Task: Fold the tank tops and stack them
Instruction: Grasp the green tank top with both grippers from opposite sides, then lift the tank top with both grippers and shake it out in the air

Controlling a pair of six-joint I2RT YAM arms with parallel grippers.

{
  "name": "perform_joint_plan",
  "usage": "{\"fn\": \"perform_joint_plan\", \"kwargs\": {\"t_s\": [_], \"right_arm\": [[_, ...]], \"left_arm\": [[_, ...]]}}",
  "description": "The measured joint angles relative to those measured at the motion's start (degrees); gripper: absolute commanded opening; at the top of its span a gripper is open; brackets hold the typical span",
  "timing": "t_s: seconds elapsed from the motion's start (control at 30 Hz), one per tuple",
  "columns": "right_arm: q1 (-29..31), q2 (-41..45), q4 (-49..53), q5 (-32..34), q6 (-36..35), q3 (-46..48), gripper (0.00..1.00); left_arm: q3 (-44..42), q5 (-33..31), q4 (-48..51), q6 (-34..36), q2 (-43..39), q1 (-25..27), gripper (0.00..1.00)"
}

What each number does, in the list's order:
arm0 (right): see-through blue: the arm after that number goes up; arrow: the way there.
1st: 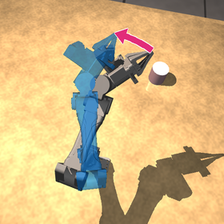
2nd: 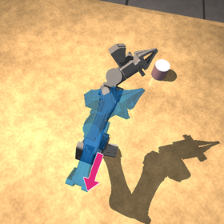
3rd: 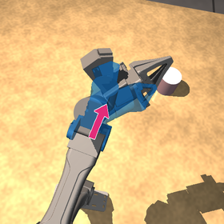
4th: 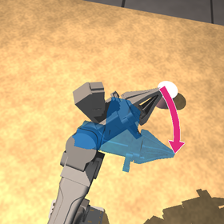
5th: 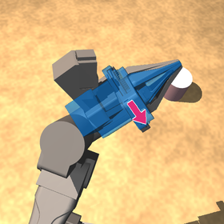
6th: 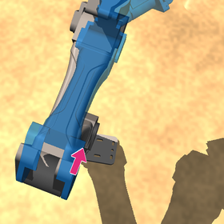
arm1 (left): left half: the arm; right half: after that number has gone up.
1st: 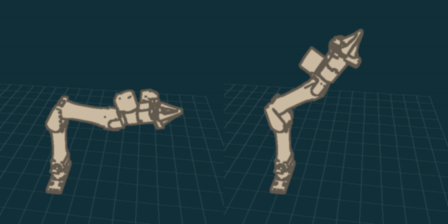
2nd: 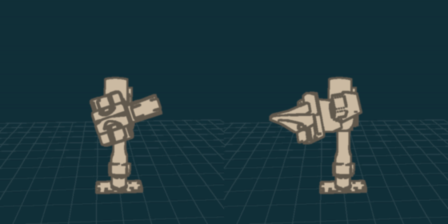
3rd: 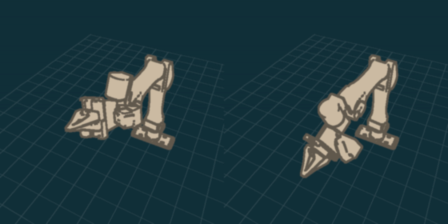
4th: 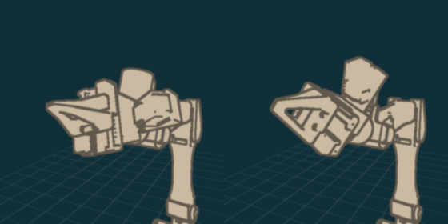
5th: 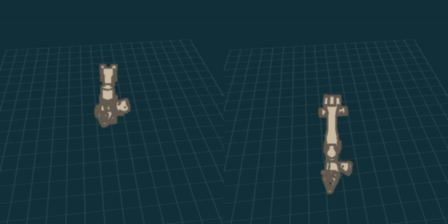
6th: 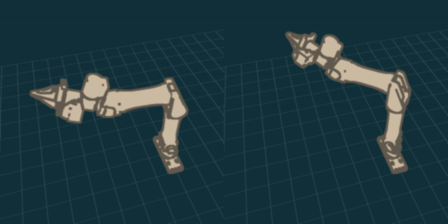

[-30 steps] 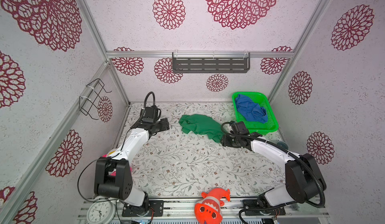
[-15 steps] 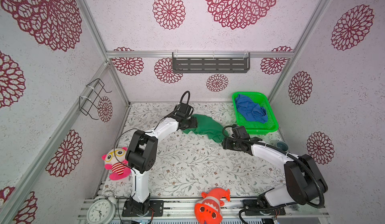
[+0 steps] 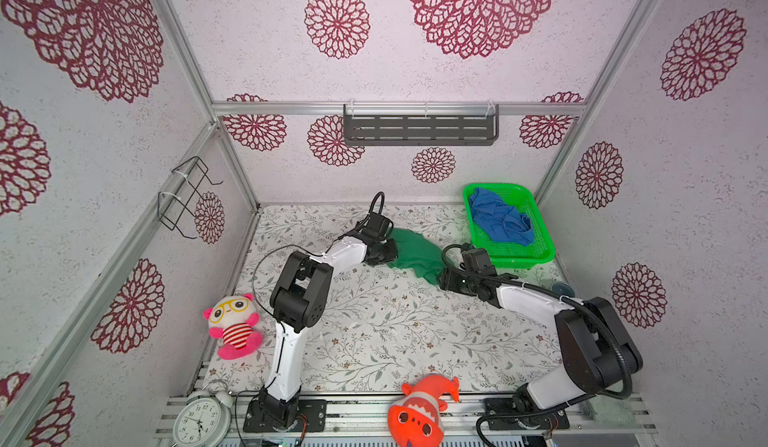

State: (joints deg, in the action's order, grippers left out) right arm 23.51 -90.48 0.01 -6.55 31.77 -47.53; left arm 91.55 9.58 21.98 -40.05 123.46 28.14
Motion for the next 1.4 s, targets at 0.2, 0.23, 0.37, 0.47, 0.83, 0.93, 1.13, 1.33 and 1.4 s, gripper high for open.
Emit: {"fn": "perform_joint_plan", "kwargs": {"t_s": [0.2,0.23,0.37,0.47,0.83,0.93,1.13,1.33,1.4], "right_arm": [[0.0,-7.1,-1.3,-0.8,-0.2,-4.3,0.08],[0.0,-7.4,-1.0,-0.8,-0.5,-4.9,0.01],[0.0,-6.8,2.3,-0.4,-2.1,-8.2,0.0],[0.0,-5.1,7.0,0.5,-4.8,-12.7,0.0],[0.3,10.1,23.7,4.8,-19.2,-31.9,0.0],[0.4,13.9,25.6,4.8,-22.0,-35.1,0.0],[0.7,19.4,28.3,3.0,-25.8,-35.9,0.0],[1.0,17.7,32.0,1.3,-26.8,-34.6,0.0],[1.0,15.7,32.6,0.1,-26.6,-32.9,0.0]], "left_arm": [[0.0,-0.3,0.4,2.5,-5.6,0.0,0.0],[0.0,-0.4,0.7,3.1,-7.4,-0.1,0.0],[0.6,-1.2,1.7,5.4,-14.5,-0.5,0.0],[2.8,-1.8,3.2,7.5,-18.8,-1.0,0.0],[12.9,-10.4,13.6,19.3,-32.0,-1.6,0.0],[15.6,-11.8,16.5,22.0,-35.6,-1.4,0.0],[16.0,-14.3,21.5,25.7,-42.1,-1.0,0.0],[8.4,-13.6,23.3,26.6,-43.6,-3.7,0.0],[5.8,-12.9,23.8,26.6,-42.1,-4.8,0.0]]}}
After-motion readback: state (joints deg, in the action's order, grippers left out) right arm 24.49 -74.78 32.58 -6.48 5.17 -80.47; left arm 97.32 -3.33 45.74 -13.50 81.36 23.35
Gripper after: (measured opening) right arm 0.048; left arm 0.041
